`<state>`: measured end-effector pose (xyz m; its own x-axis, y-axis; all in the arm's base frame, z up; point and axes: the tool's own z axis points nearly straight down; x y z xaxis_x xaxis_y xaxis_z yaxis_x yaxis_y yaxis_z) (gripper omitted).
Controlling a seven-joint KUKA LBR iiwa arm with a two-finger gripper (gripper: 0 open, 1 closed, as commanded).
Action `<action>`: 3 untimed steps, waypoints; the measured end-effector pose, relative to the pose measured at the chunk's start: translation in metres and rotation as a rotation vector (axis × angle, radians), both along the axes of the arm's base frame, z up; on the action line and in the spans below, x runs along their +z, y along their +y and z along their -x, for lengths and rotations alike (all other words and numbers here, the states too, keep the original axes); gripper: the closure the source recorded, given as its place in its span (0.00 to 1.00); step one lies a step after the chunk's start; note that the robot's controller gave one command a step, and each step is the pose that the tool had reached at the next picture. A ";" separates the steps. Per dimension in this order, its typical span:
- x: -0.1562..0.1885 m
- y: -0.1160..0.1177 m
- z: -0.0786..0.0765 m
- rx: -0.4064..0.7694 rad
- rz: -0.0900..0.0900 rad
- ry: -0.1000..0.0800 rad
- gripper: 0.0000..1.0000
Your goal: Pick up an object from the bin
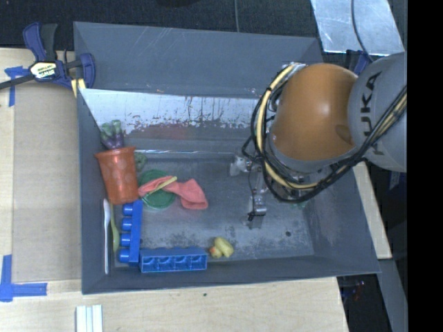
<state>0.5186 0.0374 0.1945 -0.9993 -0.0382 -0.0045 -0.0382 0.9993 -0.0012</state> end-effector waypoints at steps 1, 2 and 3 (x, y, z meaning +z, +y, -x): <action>-0.032 0.011 -0.070 0.033 0.000 -0.006 0.00; -0.027 0.057 -0.100 0.058 -0.002 -0.004 0.00; -0.066 0.117 -0.076 0.092 0.000 0.001 0.00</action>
Offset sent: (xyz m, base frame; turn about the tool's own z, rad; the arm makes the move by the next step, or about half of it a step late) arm 0.1054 0.0703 -0.0249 -0.0679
